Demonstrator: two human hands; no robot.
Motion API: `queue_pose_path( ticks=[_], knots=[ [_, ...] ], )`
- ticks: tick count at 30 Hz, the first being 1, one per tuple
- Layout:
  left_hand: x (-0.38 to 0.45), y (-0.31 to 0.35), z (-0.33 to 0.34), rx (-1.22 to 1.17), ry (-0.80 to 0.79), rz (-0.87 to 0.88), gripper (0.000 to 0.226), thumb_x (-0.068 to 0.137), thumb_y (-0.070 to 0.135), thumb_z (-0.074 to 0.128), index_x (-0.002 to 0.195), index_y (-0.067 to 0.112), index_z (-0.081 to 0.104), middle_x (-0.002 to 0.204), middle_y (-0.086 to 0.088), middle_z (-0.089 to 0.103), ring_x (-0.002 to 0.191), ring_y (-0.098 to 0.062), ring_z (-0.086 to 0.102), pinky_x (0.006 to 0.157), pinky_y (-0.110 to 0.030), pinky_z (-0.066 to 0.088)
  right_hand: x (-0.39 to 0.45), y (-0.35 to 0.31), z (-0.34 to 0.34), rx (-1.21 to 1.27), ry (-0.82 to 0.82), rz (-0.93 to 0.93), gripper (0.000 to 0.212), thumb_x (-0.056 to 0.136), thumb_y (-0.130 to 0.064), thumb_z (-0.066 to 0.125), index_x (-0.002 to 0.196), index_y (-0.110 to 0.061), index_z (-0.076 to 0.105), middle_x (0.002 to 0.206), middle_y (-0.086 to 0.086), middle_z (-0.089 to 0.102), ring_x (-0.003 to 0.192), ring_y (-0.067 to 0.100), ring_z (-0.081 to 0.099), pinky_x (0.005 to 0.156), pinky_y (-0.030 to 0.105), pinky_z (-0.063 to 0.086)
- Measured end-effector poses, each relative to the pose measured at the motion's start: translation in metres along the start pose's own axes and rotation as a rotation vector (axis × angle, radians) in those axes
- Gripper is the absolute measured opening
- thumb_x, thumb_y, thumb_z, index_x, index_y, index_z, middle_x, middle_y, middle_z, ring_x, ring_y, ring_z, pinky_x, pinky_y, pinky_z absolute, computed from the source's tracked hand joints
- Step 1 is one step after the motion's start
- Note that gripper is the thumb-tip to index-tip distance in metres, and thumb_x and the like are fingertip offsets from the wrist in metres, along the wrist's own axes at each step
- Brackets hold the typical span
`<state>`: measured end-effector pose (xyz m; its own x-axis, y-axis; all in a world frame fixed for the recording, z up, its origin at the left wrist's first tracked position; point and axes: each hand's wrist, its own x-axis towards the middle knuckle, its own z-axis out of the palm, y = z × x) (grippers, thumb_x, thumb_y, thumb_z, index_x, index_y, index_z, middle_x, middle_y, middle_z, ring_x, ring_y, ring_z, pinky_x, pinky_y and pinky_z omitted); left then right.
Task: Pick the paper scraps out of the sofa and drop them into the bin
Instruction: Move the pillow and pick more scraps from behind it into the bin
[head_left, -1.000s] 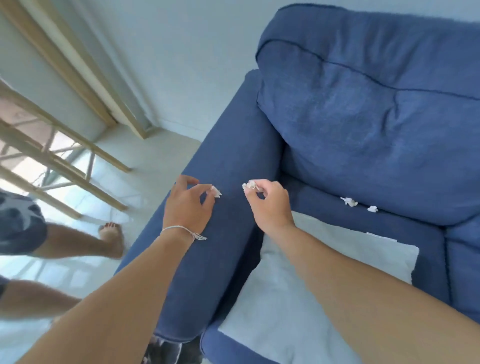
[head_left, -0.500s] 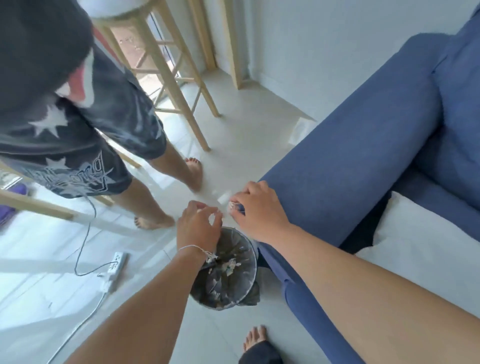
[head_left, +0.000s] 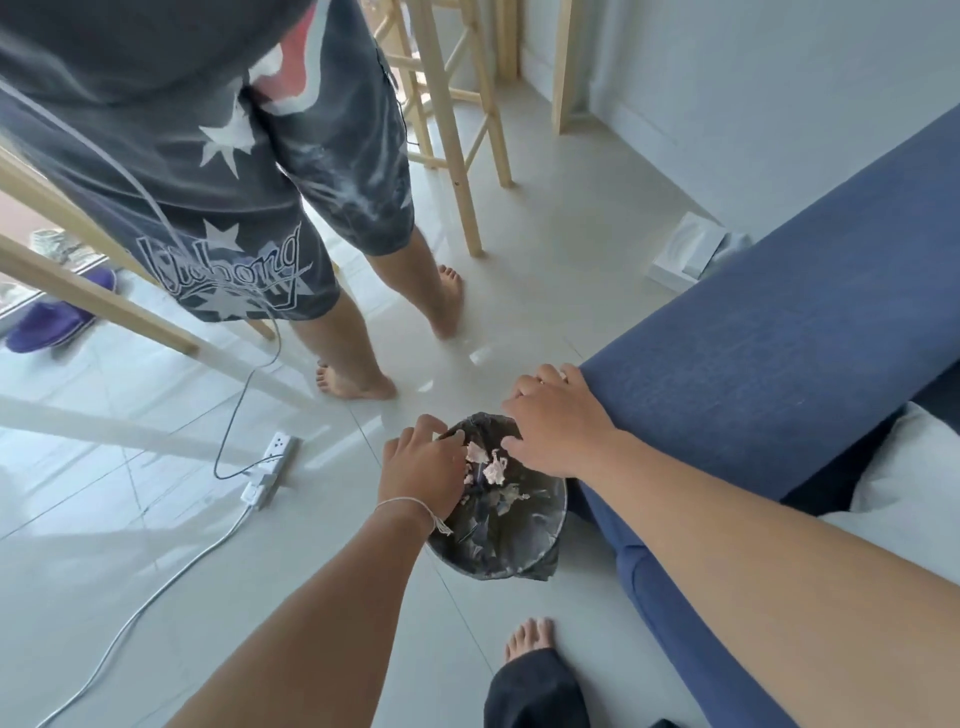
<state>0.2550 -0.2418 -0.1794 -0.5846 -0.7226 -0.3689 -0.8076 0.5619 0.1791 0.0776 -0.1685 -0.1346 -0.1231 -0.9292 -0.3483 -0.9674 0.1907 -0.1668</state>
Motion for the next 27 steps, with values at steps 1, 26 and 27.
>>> queue_pose_path(
  ticks=[1,26,27],
  knots=[
    [-0.001,0.001,0.0,0.006,-0.004,-0.015,0.032,0.099,0.028,0.043,0.122,0.03,0.066,0.136,0.0,0.049,0.122,-0.027,0.05,0.106,-0.04,0.033,-0.001,0.002,-0.002,0.014,0.02,0.019,0.041,0.093,-0.046,0.049,0.121,-0.021,0.065,0.129,0.003,0.058,0.122,0.029,0.045,0.111,0.053,0.027],
    [-0.013,0.409,0.027,-0.164,0.19,0.54,0.038,0.1,0.038,0.045,0.134,0.028,0.058,0.132,0.003,0.051,0.149,-0.032,0.023,0.115,-0.065,-0.005,-0.369,0.296,0.119,0.581,0.485,1.226,0.052,0.099,-0.03,0.048,0.15,-0.02,0.042,0.145,0.008,0.046,0.134,0.029,0.042,0.109,0.043,0.036],
    [-0.018,0.428,0.037,-0.15,0.159,0.592,0.039,0.1,0.037,0.045,0.135,0.025,0.058,0.131,0.001,0.051,0.146,-0.034,0.029,0.116,-0.063,-0.002,-0.388,0.303,0.128,0.596,0.495,1.272,0.052,0.099,-0.029,0.047,0.15,-0.02,0.042,0.144,0.008,0.046,0.134,0.029,0.043,0.109,0.043,0.035]
  ],
)
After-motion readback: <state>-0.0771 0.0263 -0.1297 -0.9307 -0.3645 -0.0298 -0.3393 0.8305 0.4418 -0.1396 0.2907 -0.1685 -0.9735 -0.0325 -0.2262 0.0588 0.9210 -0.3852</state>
